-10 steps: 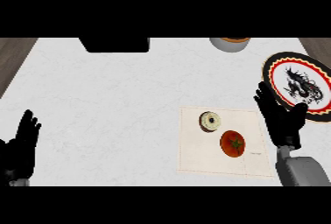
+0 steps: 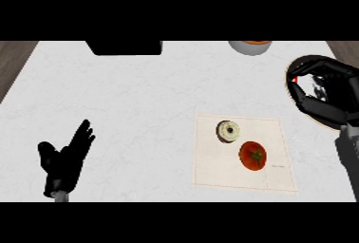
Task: Pick the tomato from the placemat and place it in the plate
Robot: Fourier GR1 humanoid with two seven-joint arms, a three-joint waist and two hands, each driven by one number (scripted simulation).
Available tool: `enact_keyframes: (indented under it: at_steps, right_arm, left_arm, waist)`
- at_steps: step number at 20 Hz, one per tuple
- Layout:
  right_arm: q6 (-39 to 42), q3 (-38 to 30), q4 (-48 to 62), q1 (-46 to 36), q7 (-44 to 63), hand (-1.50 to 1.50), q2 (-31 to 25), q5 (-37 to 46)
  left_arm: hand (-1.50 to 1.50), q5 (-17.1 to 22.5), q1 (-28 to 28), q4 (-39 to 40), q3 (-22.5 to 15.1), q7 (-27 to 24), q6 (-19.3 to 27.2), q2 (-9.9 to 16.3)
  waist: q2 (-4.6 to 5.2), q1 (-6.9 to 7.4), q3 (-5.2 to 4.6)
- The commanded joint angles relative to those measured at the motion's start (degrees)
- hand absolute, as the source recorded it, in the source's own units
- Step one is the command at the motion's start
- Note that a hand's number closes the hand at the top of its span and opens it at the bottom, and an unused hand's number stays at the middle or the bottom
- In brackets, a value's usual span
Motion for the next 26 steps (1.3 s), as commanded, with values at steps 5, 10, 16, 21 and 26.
enact_keyframes:
  at_steps: [5,10,16,21,26]
  right_arm:
    - [15.8,-8.6,18.0,3.1,-32.0,-1.50,-2.5,-5.5]
    - [19.1,-6.8,24.3,0.7,-39.1,-1.50,-7.7,2.7]
    - [15.1,2.7,15.0,4.6,-35.9,-1.50,-17.7,16.9]
    - [12.6,6.5,5.5,8.7,-31.0,-1.50,-20.1,21.7]
    - [9.5,8.9,-2.8,12.3,-21.9,-1.50,-17.1,26.9]
  left_arm:
    - [0.00,-0.6,-1.7,0.3,-4.6,1.8,-1.8,-4.1]
    - [0.00,-0.9,-2.7,1.1,-3.1,3.6,-3.0,-3.9]
    - [0.00,-0.8,-2.9,-0.8,-2.9,4.1,-1.9,-4.2]
    - [0.00,-1.4,1.2,-3.0,-3.2,3.2,-3.2,-2.9]
    - [0.00,-0.4,0.2,-3.4,-0.5,6.6,-4.2,-2.0]
  waist:
    - [0.41,1.21,0.21]
    - [-0.07,0.86,0.05]
    - [-0.24,0.54,-0.01]
    - [-0.48,0.16,-0.04]
    - [-0.37,0.12,-0.04]
